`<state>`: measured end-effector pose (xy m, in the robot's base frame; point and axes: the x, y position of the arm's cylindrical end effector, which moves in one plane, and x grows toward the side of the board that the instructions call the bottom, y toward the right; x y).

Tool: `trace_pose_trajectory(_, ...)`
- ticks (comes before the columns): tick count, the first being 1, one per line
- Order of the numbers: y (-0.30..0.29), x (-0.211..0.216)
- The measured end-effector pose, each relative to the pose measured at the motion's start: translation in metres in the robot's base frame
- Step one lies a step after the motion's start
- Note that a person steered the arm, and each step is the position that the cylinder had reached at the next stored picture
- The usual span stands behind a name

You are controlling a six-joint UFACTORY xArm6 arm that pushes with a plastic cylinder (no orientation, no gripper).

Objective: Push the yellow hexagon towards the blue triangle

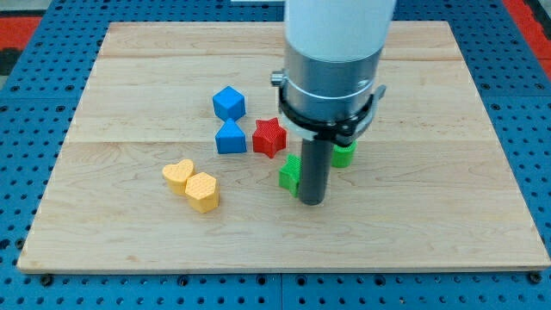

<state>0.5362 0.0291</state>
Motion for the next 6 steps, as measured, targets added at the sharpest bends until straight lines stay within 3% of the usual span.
trace_pose_trajectory(1,-0.009,0.027)
trace_pose_trajectory(2,-0.078,0.047)
trace_pose_trajectory(3,-0.131,0.031)
trace_pose_trajectory(5,-0.138,0.001)
trace_pose_trajectory(6,-0.195,-0.011)
